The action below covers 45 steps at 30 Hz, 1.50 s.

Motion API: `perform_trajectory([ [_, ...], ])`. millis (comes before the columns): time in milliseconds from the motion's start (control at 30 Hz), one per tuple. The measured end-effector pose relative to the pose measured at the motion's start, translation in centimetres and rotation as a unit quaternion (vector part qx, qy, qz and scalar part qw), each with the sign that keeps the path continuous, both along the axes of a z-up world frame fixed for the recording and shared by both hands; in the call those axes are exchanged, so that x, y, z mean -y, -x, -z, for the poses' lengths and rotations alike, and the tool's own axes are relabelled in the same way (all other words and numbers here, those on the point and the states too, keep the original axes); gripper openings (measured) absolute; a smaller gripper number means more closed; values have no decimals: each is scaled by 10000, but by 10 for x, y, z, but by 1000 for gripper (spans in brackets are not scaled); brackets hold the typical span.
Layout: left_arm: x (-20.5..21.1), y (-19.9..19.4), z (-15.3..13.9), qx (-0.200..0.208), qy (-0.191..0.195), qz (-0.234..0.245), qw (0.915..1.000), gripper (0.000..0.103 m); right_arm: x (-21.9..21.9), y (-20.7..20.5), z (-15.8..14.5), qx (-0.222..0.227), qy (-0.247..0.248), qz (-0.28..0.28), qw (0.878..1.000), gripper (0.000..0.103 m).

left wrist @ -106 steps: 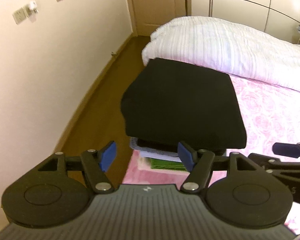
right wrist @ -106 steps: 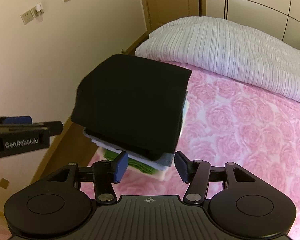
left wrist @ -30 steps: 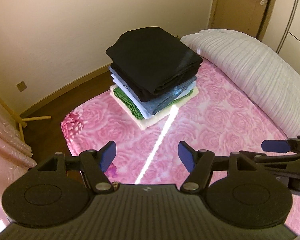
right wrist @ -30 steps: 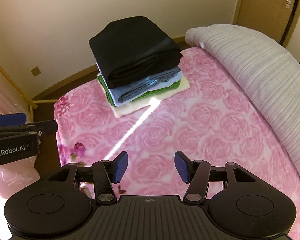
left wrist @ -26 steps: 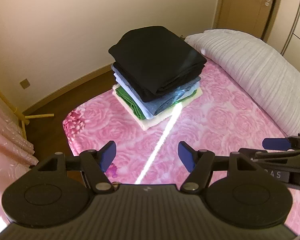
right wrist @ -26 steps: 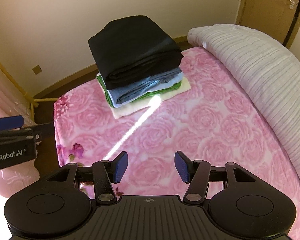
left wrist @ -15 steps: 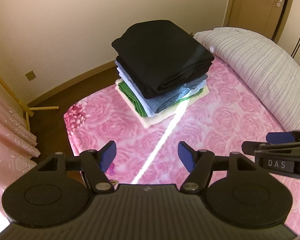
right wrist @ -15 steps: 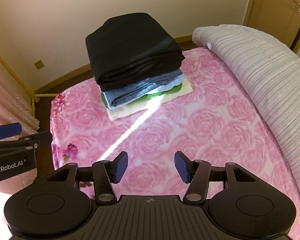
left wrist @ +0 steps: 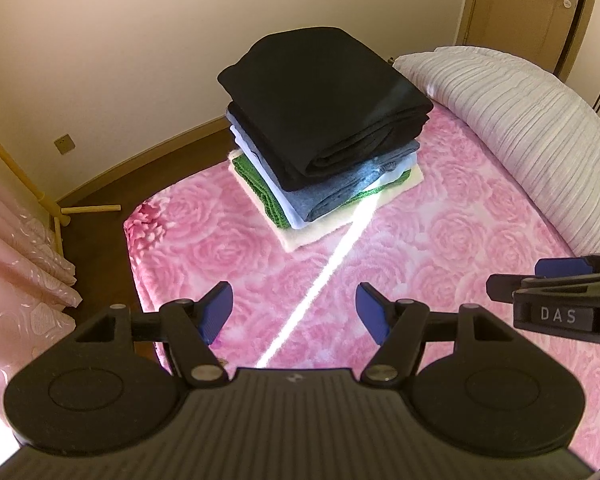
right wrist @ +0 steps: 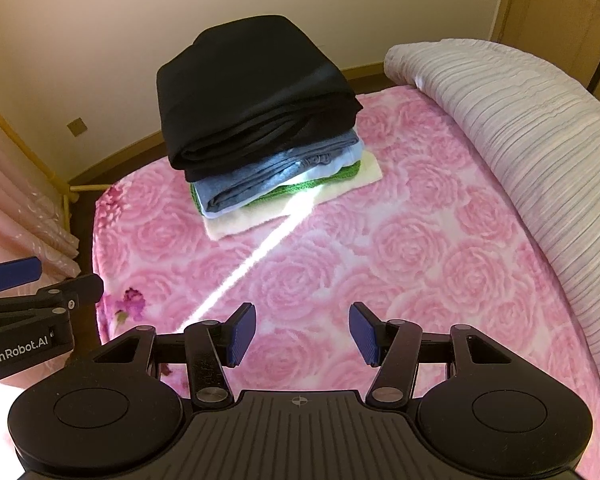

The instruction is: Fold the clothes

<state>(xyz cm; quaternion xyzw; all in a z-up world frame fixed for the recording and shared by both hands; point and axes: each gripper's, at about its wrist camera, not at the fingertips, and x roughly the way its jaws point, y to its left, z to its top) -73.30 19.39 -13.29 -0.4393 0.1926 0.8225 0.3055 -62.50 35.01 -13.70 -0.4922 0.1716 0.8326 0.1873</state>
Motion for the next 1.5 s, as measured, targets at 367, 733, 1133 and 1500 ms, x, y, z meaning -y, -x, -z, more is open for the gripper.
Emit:
perform_trajectory([
  [367,-14,5,2,-117,28,-90,9999,65,-10,11,2,-45,-33,-102,9999,56],
  [733,-27,14,10,-150,90,-147,9997,65,-19,20,9,10,21,-87,10000,56],
  [1133,-36,22,16,-131,111,-188,9997,65,-22,38,12,0,42,-148,9999,56],
  [1500,-47,31,20,-131,87,-161,9997,65,-28,47,15,28,58,-102,9999,56],
])
